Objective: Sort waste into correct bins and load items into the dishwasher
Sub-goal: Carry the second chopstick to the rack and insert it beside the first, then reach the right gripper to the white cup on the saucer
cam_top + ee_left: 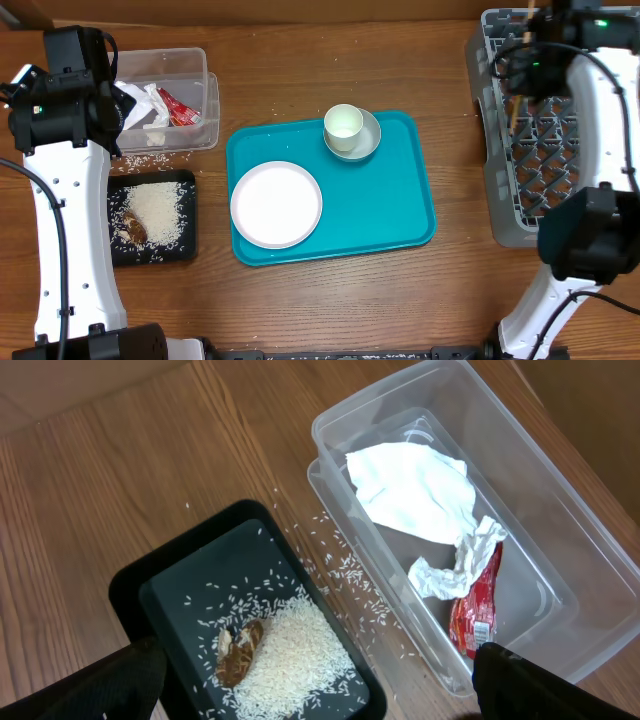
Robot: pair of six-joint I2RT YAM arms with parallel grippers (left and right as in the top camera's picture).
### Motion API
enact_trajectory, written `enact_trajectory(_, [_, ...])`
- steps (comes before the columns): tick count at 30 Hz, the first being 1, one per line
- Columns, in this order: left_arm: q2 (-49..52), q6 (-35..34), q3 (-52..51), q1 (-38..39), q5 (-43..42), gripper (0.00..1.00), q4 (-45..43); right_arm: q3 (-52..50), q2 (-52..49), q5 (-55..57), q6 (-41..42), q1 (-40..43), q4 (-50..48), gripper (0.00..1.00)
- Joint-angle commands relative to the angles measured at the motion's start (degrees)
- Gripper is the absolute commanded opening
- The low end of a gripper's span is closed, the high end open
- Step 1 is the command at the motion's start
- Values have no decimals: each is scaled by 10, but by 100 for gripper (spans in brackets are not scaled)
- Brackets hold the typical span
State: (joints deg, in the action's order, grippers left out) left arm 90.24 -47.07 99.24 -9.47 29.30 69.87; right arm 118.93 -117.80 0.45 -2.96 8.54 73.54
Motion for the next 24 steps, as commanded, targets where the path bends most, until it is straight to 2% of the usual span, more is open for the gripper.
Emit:
enact_trajectory(1, [5,-12,-1,1,4,100,-1,10,8,-9,-33,18,-16,4])
enact_trajectory(8, [5,-12,-1,1,4,100,0,10,-10,-36,-123,25,-27,4])
enact_trajectory(13, [5,-12,-1,1,4,100,-1,10,-41,-36,-133,25,-25,5])
enact_trajectory(15, [5,-12,-1,1,4,100,0,10,-52,-35,-133,25,-21,16])
enact_trajectory(18, [5,-12,-1,1,4,100,-1,10,-58,-31,-133,25,-14,38])
enact_trajectory(19, [5,-12,-1,1,4,100,0,10,-58,-31,-132,25,-12,49])
enact_trajectory(20, [5,-12,-1,1,4,100,0,10,-58,-31,-128,25,-12,54])
enact_trajectory(21, [5,-12,-1,1,4,100,-1,10,-58,-31,-121,25,-12,58])
enact_trajectory(24, [5,-12,-1,1,4,100,-1,10,-58,-31,-114,25,-5,59])
